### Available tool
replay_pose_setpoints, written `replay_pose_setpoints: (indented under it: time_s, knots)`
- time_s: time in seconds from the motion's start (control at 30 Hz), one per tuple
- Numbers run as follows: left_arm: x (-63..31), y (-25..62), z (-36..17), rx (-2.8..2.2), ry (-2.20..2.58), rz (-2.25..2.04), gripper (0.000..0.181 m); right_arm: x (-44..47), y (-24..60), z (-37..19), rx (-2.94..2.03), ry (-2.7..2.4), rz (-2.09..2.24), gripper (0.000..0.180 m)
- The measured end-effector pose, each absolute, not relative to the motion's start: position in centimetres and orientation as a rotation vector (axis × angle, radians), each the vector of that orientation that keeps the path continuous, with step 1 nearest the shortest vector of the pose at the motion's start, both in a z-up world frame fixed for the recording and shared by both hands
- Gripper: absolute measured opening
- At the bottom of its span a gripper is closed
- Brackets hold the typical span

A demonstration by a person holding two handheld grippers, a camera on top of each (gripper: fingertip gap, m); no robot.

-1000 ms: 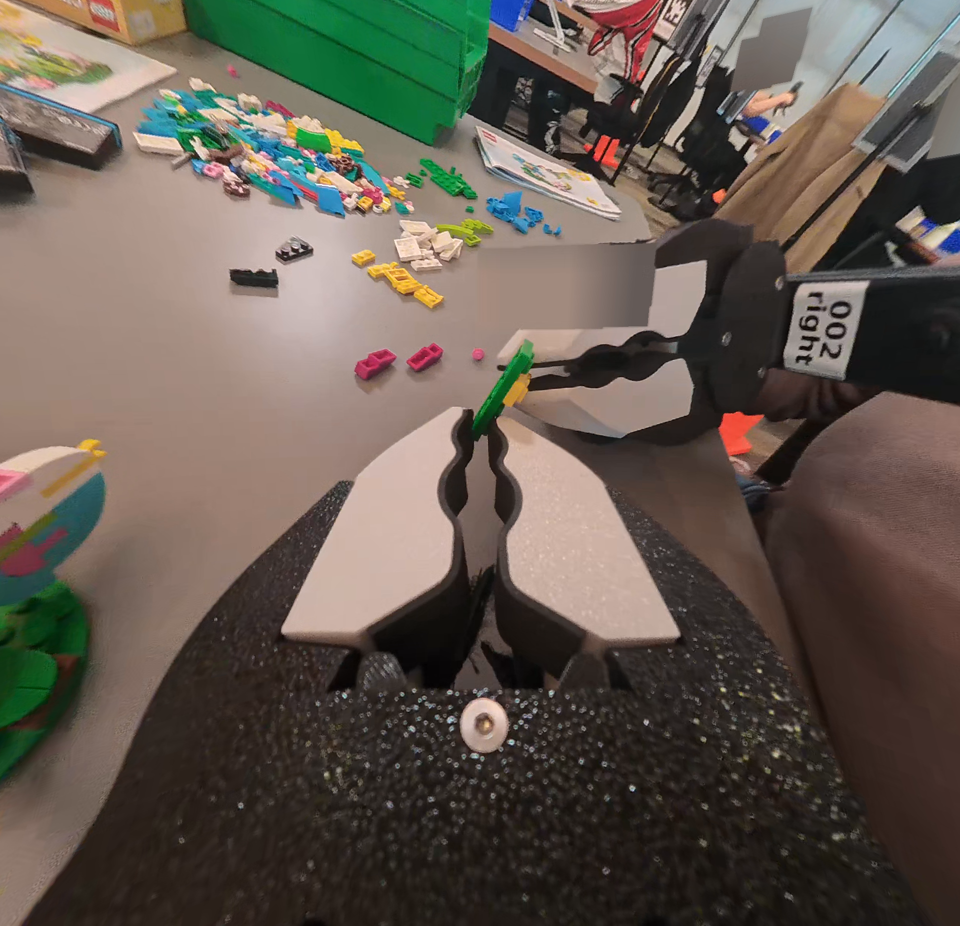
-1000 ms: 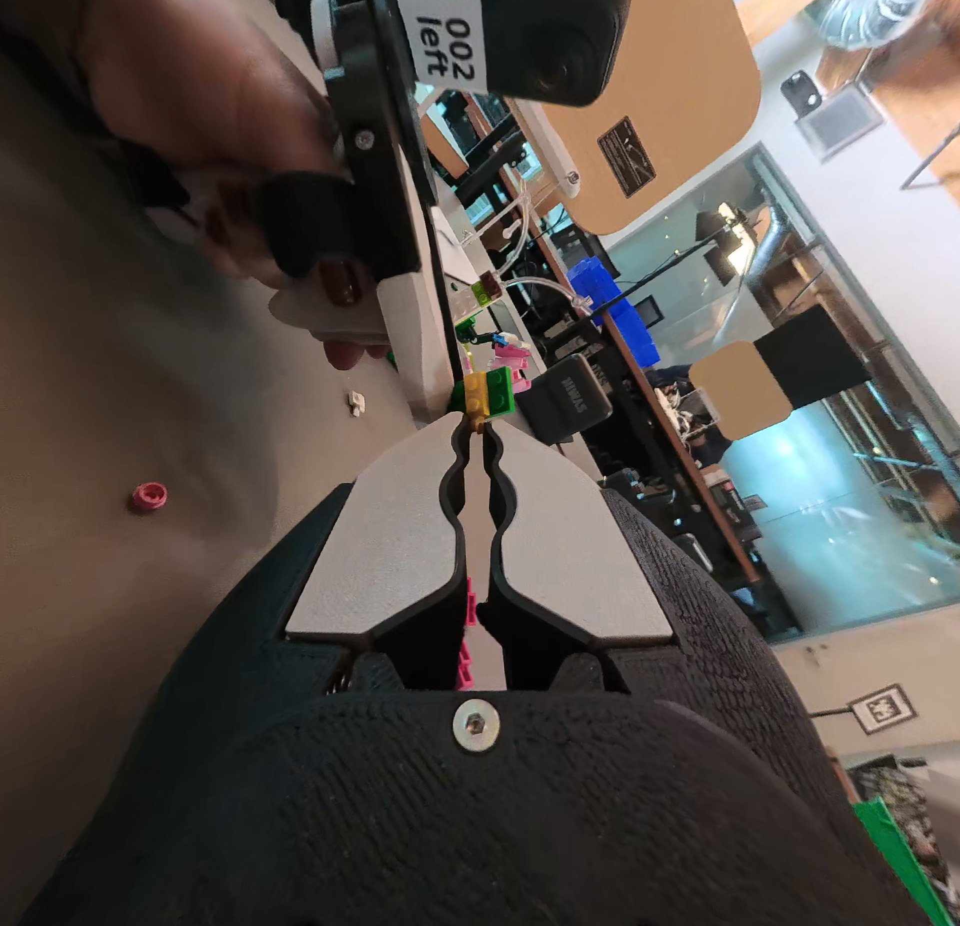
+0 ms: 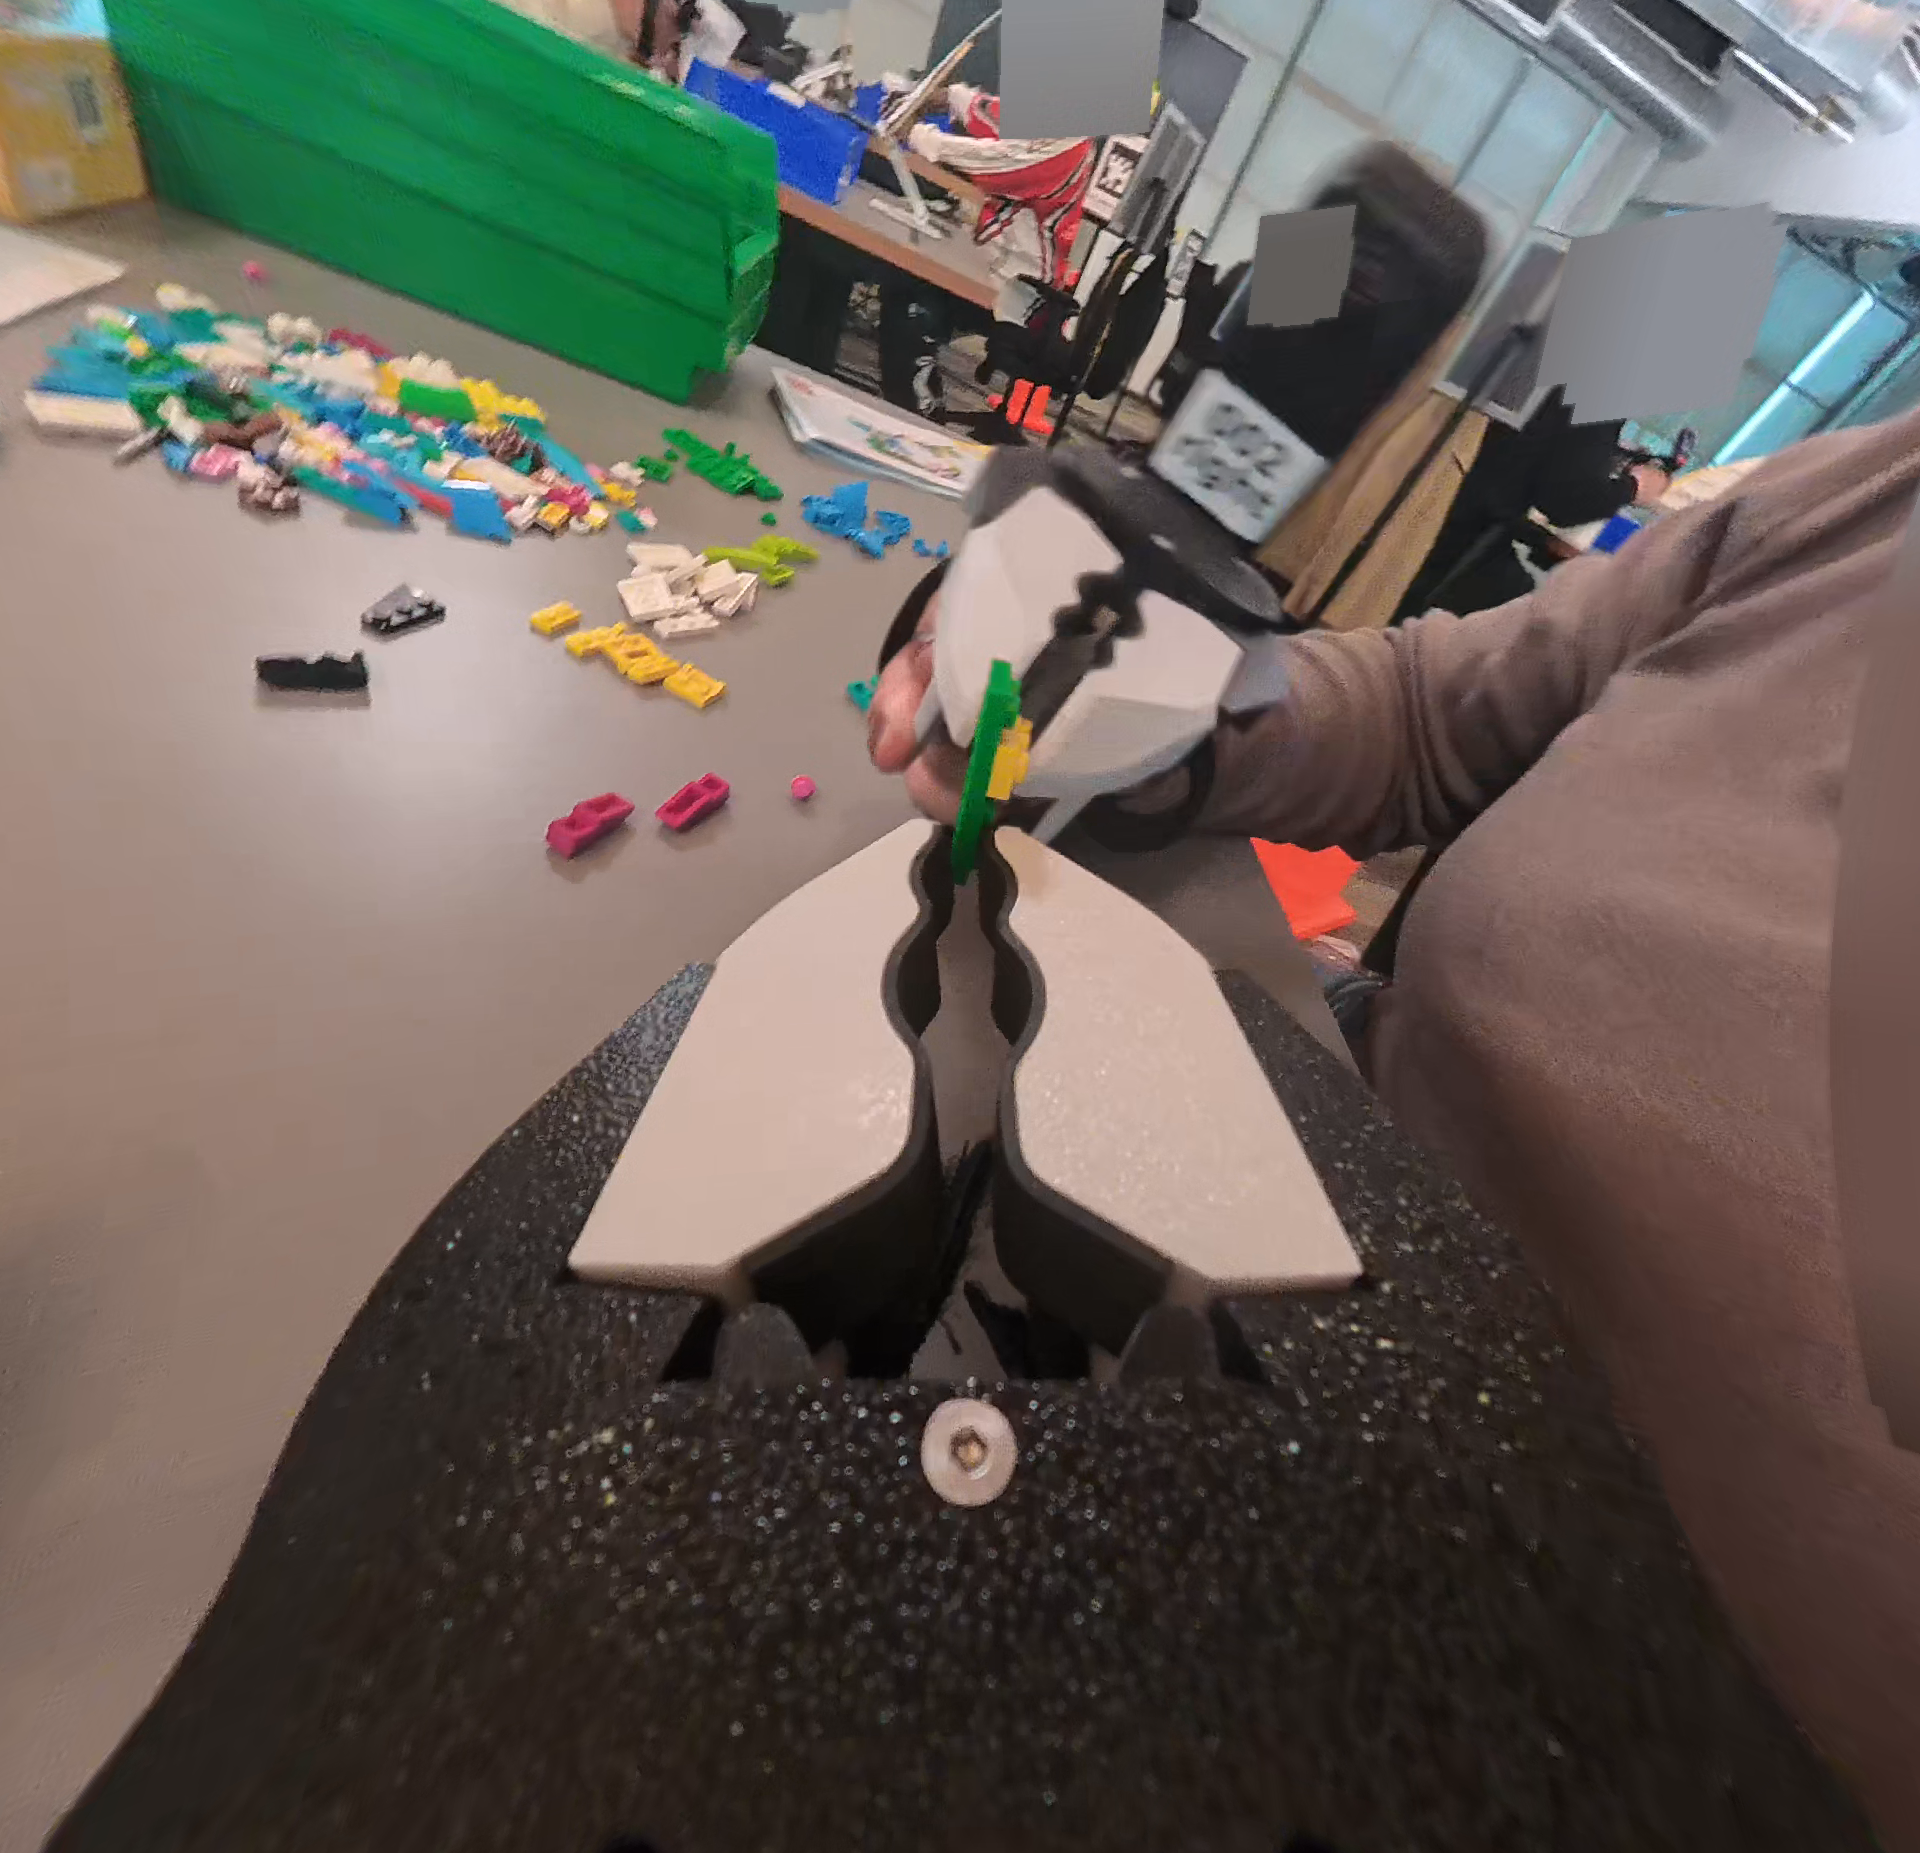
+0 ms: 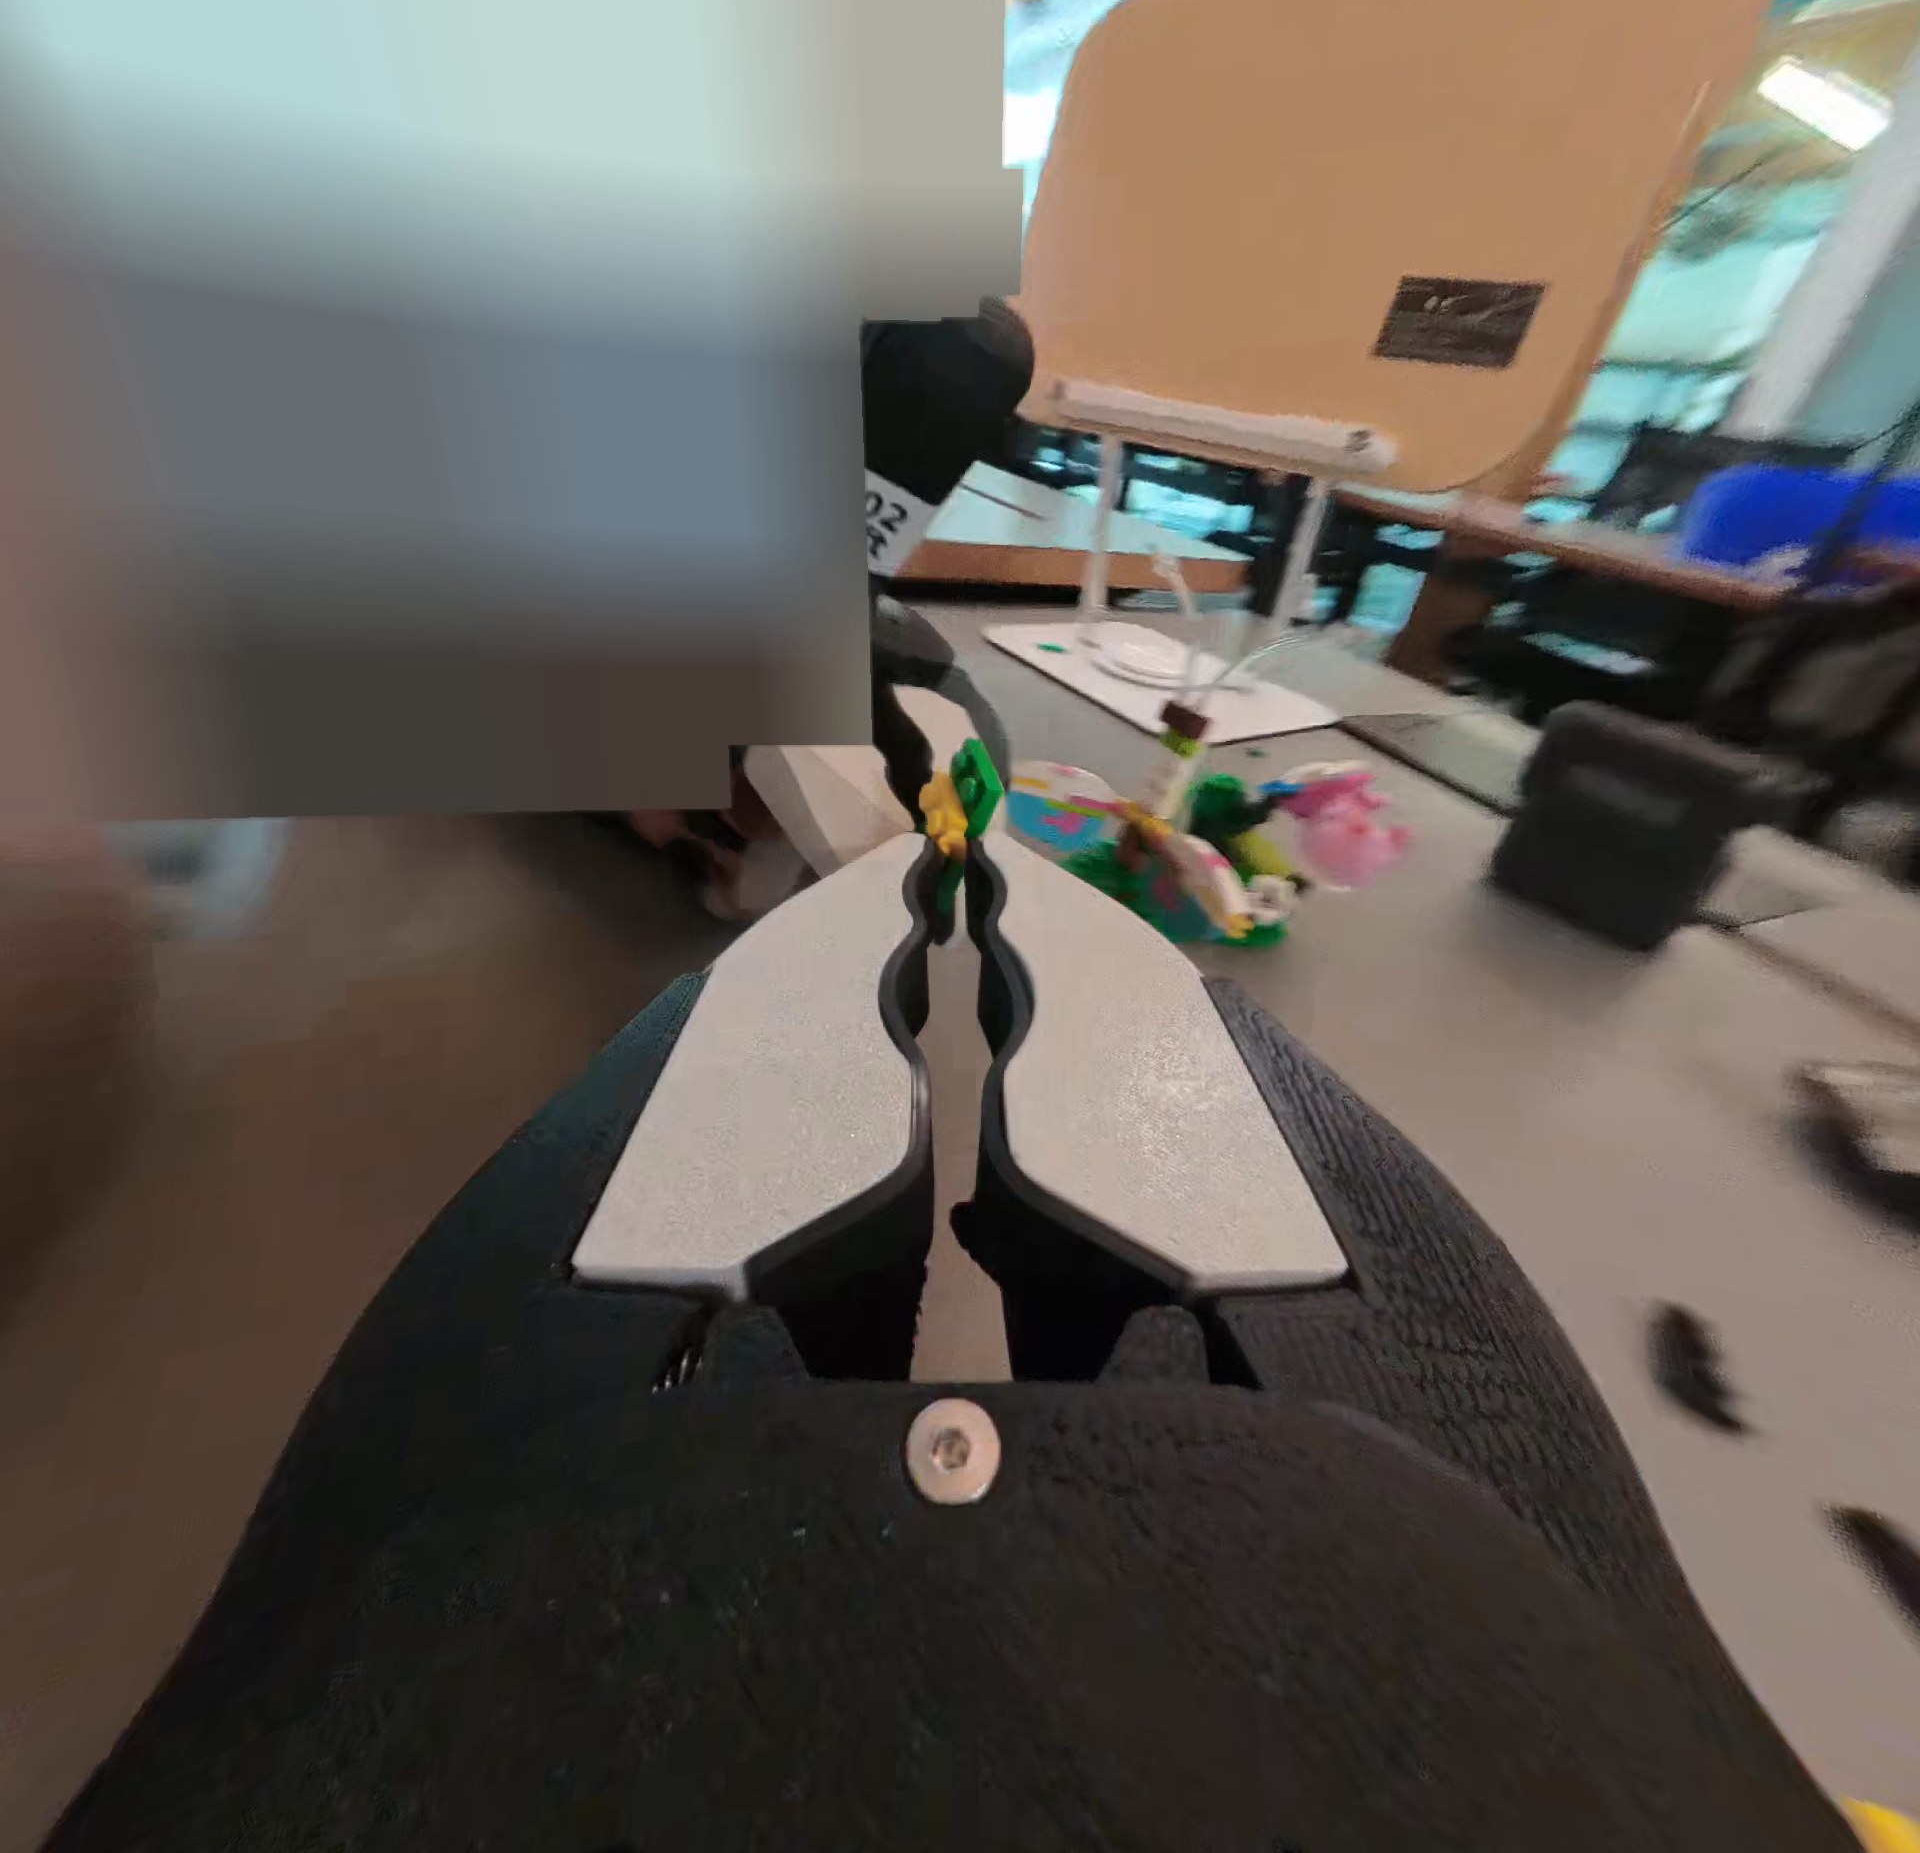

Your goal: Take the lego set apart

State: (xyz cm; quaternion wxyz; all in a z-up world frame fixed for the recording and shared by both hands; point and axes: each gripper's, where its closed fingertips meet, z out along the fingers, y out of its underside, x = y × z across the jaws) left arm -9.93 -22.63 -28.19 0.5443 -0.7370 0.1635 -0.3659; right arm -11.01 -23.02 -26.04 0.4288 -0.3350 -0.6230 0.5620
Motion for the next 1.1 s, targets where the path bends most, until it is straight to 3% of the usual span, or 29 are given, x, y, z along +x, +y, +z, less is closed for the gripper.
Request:
replay_pose_setpoints:
  time_s: [0.27, 0.5, 0.63, 0.87, 1.1]
  knots:
    - [-8.8, -23.5, -27.5, -1.675, 0.542, -0.801, 0.004, -9.7, -24.1, -25.2, -0.979, -1.569, 2.023, 0.003]
    - [-8.2, -24.0, -27.2, -1.654, 0.568, -0.861, 0.004, -8.8, -24.8, -25.0, -0.961, -1.609, 2.202, 0.003]
    - [-8.3, -24.0, -27.4, -1.659, 0.563, -0.863, 0.004, -8.9, -24.7, -25.2, -0.971, -1.615, 2.174, 0.003]
    - [-10.3, -22.5, -28.6, -1.743, 0.400, -0.914, 0.004, -11.1, -22.8, -26.9, -1.083, -1.612, 1.740, 0.012]
    - [-10.2, -22.4, -28.9, -1.759, 0.415, -0.865, 0.004, -11.3, -22.9, -27.1, -1.149, -1.606, 1.761, 0.016]
